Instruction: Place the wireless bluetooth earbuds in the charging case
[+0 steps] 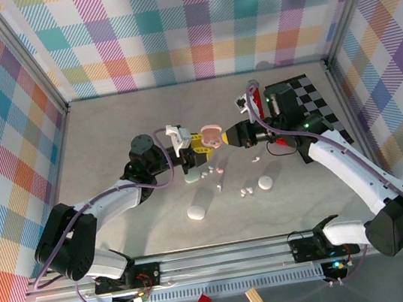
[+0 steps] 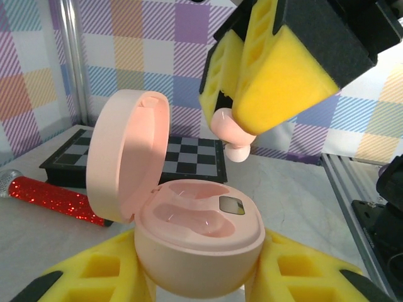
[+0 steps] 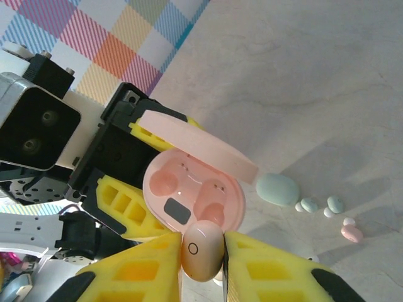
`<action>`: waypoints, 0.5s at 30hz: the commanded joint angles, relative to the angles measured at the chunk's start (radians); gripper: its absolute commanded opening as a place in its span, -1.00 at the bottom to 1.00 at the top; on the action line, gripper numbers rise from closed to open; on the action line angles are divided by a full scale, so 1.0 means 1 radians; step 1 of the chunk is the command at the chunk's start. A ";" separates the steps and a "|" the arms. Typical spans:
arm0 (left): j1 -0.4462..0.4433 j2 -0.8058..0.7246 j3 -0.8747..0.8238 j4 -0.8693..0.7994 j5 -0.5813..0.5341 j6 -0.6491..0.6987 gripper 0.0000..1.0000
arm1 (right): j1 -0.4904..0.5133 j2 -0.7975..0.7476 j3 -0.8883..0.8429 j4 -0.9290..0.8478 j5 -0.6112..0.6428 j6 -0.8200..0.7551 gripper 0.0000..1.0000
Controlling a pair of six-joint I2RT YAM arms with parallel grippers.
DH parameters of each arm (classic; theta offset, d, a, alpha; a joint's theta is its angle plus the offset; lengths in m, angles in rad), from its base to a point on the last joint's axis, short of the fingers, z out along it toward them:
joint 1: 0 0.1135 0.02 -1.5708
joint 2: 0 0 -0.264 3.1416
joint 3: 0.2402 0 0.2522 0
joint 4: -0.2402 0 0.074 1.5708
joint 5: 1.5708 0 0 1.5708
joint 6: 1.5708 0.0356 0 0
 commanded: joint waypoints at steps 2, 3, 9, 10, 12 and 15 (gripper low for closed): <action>-0.023 0.002 0.037 0.007 0.053 0.017 -0.36 | -0.010 0.015 0.026 0.043 -0.077 -0.003 -0.58; -0.024 0.003 0.038 0.007 0.054 0.018 -0.36 | -0.010 0.018 0.026 0.044 -0.080 -0.003 -0.58; -0.028 0.011 0.047 0.013 0.062 0.016 -0.36 | -0.011 0.031 0.025 0.045 -0.095 -0.006 -0.58; -0.029 0.012 0.048 0.014 0.065 0.016 -0.36 | -0.012 0.031 0.024 0.045 -0.095 -0.007 -0.58; -0.029 0.012 0.050 0.015 0.071 0.016 -0.36 | -0.012 0.032 0.021 0.047 -0.096 -0.006 -0.58; -0.029 0.014 0.051 0.012 0.074 0.016 -0.36 | -0.013 0.037 0.017 0.047 -0.098 -0.006 -0.58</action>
